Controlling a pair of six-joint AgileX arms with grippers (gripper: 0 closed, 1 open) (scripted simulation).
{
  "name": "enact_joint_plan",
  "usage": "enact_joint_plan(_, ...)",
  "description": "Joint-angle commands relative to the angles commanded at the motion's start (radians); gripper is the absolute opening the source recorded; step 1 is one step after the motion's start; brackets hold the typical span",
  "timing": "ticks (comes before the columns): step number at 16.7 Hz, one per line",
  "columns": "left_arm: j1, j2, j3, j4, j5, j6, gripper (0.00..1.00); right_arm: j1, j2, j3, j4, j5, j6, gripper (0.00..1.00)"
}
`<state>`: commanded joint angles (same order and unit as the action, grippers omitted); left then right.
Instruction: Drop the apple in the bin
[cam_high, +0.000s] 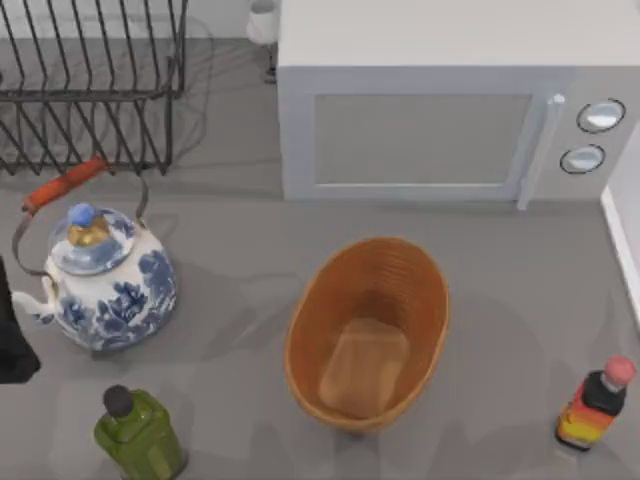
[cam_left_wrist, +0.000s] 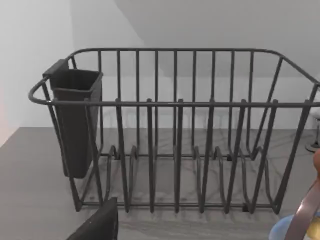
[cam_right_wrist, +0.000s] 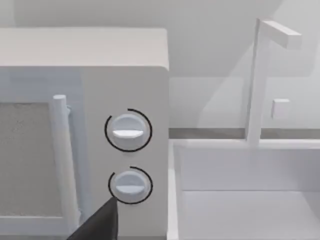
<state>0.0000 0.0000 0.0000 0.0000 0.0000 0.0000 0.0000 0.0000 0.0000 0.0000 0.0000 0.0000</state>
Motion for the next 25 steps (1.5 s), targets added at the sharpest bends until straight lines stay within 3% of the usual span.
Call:
enact_joint_plan(5,0.021,0.065,0.064,0.003,0.022,0.028,1.00,0.000,0.000,0.000,0.000,0.000,0.000,1.00)
enact_joint_plan(11,0.130,0.478,0.409,-0.052,0.120,0.180,1.00,0.000,0.000,0.000,0.000,0.000,0.000,1.00)
enact_joint_plan(19,0.319,1.317,0.836,-0.478,0.212,0.454,1.00,0.000,0.000,0.000,0.000,0.000,0.000,1.00)
enact_joint_plan(25,0.423,1.604,0.975,-0.750,0.221,0.600,1.00,0.000,0.000,0.000,0.000,0.000,0.000,1.00)
